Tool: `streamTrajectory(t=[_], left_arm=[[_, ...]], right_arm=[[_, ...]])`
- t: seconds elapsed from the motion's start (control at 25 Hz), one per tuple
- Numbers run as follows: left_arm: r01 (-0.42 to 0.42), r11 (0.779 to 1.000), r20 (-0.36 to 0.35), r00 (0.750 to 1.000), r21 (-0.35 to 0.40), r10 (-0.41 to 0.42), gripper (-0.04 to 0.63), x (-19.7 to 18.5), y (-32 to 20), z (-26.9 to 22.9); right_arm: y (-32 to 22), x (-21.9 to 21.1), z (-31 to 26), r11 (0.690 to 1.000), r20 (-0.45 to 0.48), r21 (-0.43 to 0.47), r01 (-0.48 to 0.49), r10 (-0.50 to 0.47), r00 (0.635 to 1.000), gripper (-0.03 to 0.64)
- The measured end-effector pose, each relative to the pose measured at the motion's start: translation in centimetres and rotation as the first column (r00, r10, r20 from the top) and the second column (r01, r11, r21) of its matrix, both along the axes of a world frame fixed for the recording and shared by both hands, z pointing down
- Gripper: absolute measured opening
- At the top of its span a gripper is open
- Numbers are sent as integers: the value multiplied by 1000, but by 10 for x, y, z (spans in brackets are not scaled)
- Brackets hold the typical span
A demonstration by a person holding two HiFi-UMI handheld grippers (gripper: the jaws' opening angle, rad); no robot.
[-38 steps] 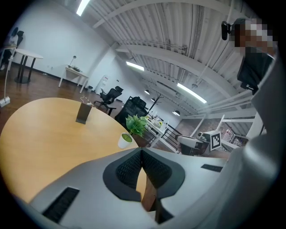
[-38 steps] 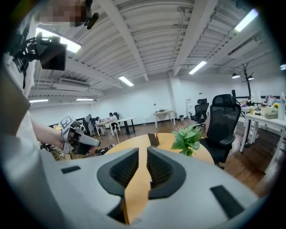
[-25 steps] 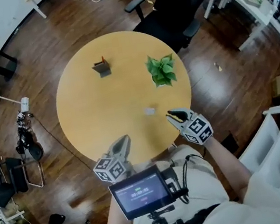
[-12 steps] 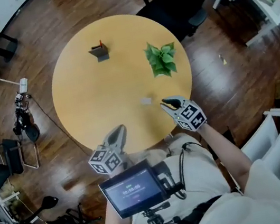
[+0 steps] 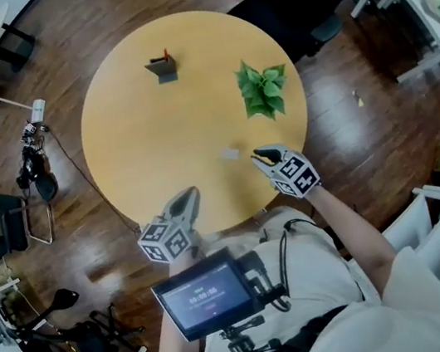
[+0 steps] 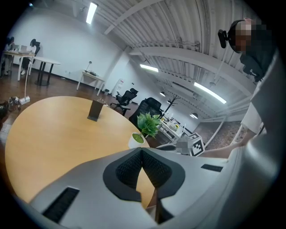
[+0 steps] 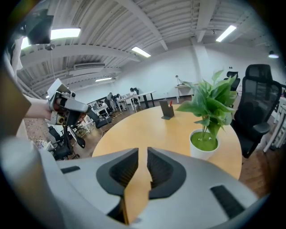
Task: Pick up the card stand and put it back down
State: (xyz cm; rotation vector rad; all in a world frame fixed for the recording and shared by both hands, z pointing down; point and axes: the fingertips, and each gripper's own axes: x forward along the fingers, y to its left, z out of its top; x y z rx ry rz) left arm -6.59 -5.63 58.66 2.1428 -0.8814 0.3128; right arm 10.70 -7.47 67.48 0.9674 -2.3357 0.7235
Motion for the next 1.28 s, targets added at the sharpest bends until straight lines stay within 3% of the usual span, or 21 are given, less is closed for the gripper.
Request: streamTrajectory(t=[0.6, 1.28], left_arm=[[-27, 1000, 43, 999, 3, 27, 0, -9, -27, 2], [16, 1000, 66, 998, -9, -16, 0, -30, -26, 2]], right_arm=[[-15, -21, 72, 992, -64, -114, 46, -54, 997, 107], [-27, -32, 137, 980, -121, -188, 58, -82, 989, 106]])
